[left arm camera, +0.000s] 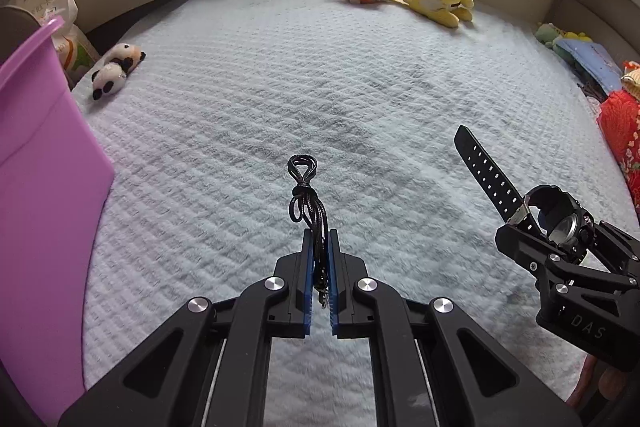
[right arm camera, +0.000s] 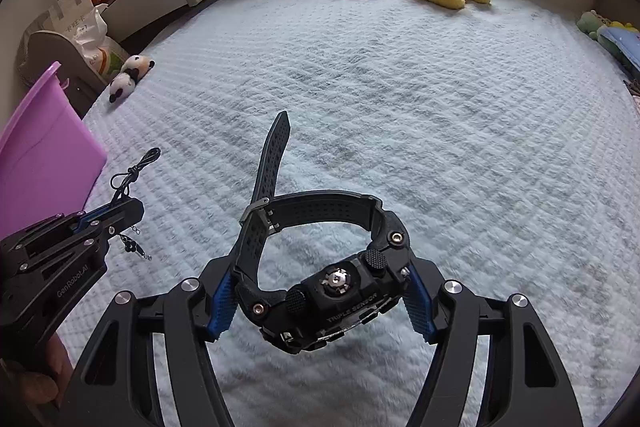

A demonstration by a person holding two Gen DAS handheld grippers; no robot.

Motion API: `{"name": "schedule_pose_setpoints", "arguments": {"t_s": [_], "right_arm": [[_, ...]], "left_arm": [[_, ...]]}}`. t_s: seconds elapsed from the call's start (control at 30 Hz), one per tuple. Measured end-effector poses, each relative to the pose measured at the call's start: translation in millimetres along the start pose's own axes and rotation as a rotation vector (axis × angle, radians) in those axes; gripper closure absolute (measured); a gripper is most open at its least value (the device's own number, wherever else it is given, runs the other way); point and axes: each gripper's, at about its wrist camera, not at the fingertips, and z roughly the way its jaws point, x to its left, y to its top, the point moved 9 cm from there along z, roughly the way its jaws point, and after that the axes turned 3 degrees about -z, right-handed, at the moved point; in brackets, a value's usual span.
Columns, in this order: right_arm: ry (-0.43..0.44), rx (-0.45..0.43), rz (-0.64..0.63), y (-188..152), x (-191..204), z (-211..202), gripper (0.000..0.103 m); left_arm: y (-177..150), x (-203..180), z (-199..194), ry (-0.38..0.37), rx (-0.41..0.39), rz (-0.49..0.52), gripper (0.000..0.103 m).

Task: Organize jewelry
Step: 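Lift the cord and watch and carry both tools over the pink tub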

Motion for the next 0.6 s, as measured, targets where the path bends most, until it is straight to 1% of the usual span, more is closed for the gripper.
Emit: {"name": "schedule_pose_setpoints", "arguments": {"t_s": [0.1, 0.2, 0.37, 0.5, 0.6], "right_arm": [[0.008, 0.009, -0.019, 0.7, 1.7, -38.1, 0.037], [0.017, 0.008, -0.059, 7.9, 6.9, -80.8, 0.037], [0.061, -0.009, -0.131, 28.6, 28.2, -149.8, 0.037], [0.118, -0.037, -0.205, 46.2, 57.7, -192.5, 0.037], [0.177, -0.042, -0.251, 58.9, 85.5, -213.0, 0.037]], "left_arm": [[-0.2, -5.0, -38.4, 0.003, 0.002, 0.0, 0.097], [7.7, -8.2, -81.8, 0.014, -0.008, -0.004, 0.097], [25.0, -3.5, -160.7, 0.031, -0.022, -0.071, 0.097], [32.1, 13.8, -216.5, 0.077, -0.04, -0.138, 0.097], [31.9, 36.8, -251.4, 0.115, -0.048, -0.202, 0.097]]}}
